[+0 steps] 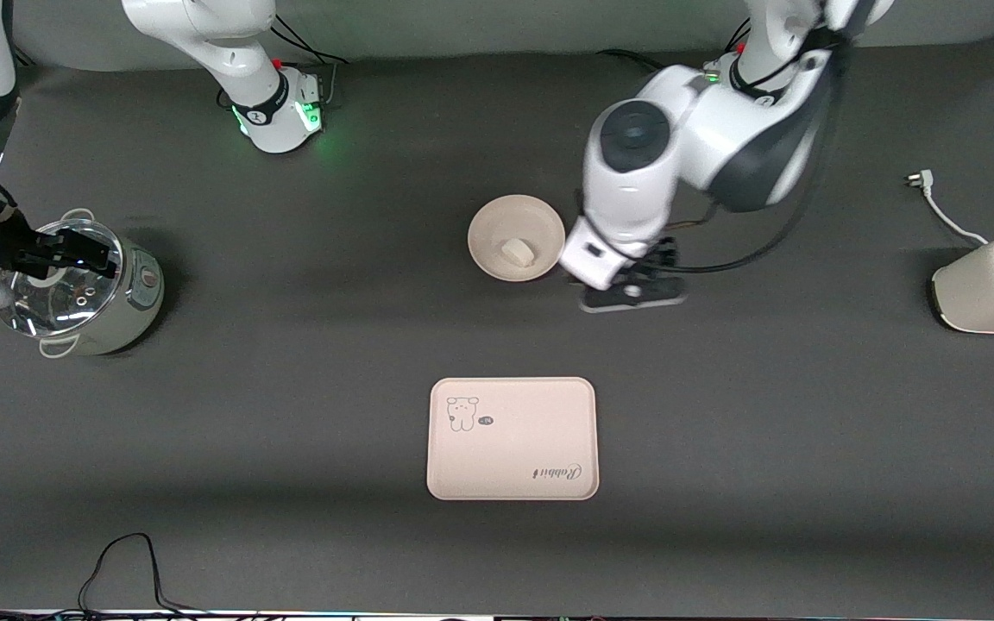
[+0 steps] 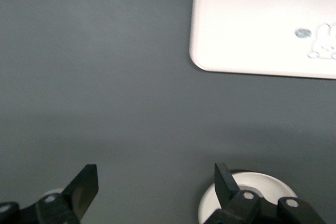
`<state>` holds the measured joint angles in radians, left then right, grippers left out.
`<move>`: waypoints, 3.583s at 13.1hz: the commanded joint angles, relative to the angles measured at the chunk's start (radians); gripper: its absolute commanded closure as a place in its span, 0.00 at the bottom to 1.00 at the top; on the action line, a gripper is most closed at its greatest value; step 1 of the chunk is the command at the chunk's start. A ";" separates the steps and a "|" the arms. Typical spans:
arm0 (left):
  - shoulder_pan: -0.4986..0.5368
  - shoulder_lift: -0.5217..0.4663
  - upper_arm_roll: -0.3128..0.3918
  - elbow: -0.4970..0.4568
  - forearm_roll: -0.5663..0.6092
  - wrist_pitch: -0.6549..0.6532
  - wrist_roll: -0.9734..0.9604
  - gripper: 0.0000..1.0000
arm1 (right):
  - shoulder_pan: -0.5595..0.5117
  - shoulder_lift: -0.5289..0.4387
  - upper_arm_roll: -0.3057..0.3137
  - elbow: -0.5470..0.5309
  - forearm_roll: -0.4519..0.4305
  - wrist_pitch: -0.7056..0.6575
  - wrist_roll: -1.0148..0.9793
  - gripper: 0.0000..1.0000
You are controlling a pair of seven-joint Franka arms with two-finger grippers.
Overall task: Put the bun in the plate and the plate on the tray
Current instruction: 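Release the bun on the plate while the right gripper reaches out, then lower the right gripper to the plate rim and grip it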
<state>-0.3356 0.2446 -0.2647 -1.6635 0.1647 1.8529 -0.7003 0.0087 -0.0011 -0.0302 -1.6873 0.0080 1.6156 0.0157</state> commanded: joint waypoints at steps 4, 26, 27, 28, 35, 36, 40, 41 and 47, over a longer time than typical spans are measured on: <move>0.318 -0.200 -0.005 -0.019 -0.007 -0.153 0.442 0.00 | 0.274 -0.119 0.000 -0.110 0.072 0.015 0.395 0.00; 0.566 -0.295 -0.008 -0.107 -0.146 -0.144 0.702 0.00 | 0.817 0.047 0.093 -0.647 0.290 0.918 0.665 0.00; 0.566 -0.295 -0.010 -0.104 -0.146 -0.150 0.709 0.00 | 0.821 0.090 0.107 -0.670 0.290 0.993 0.667 0.00; 0.566 -0.295 -0.010 -0.102 -0.146 -0.153 0.714 0.00 | 0.824 0.139 0.115 -0.679 0.290 1.053 0.673 0.00; 0.567 -0.289 -0.008 -0.104 -0.159 -0.149 0.713 0.00 | 0.852 0.384 0.147 -0.687 0.291 1.313 0.704 0.00; 0.567 -0.288 -0.008 -0.104 -0.160 -0.144 0.713 0.00 | 0.852 0.388 0.147 -0.687 0.291 1.313 0.704 0.00; 0.567 -0.284 -0.008 -0.104 -0.160 -0.139 0.710 0.00 | 0.844 0.382 0.147 -0.689 0.296 1.287 0.707 0.19; 0.567 -0.284 -0.008 -0.105 -0.160 -0.138 0.709 0.00 | 0.843 0.379 0.145 -0.687 0.296 1.272 0.707 0.31; 0.567 -0.284 -0.008 -0.105 -0.160 -0.138 0.699 0.00 | 0.838 0.374 0.145 -0.686 0.320 1.255 0.705 0.76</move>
<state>0.2389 -0.0238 -0.2798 -1.7516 0.0096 1.7023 0.0110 0.8483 0.3865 0.1142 -2.3791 0.2958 2.8880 0.7194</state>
